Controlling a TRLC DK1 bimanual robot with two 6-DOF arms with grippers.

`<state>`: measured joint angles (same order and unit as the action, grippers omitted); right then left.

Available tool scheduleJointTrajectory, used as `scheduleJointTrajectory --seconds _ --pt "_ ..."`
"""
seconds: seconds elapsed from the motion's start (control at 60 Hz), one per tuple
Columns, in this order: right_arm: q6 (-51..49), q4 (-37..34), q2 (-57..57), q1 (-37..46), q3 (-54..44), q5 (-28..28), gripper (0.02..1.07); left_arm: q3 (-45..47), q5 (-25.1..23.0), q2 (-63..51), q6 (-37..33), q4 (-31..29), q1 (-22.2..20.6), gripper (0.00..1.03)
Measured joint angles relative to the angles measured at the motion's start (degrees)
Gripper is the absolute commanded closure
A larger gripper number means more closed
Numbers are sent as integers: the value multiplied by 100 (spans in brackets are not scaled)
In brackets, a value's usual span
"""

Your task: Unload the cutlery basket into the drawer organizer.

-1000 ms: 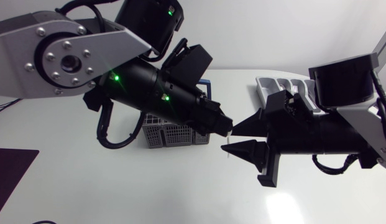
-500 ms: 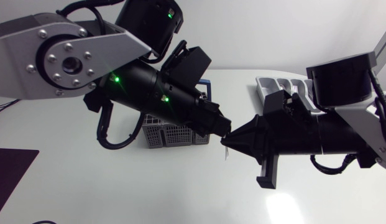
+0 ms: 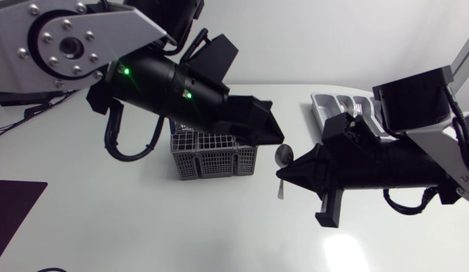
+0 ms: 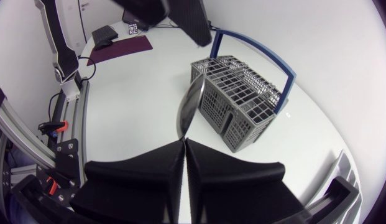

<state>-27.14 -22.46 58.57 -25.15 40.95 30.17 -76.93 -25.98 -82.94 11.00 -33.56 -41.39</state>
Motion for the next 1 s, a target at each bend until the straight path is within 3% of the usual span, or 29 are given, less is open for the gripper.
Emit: scheduleJointTrajectory --seconds 0.217,0.433,0.683,1.0 --pt "-256 -247 -61 870 0 -52 102 -238 299 -114 291 0 470 5" --pt "-942 -258 -72 1958 0 -719 102 -238 898 -197 358 -7 737 5" --pt "-1862 627 310 3073 -2 -1650 101 -179 1287 -236 363 -9 918 5" --pt "-2802 2072 1996 4330 -2 -2122 101 337 1305 -229 358 -52 1207 5"
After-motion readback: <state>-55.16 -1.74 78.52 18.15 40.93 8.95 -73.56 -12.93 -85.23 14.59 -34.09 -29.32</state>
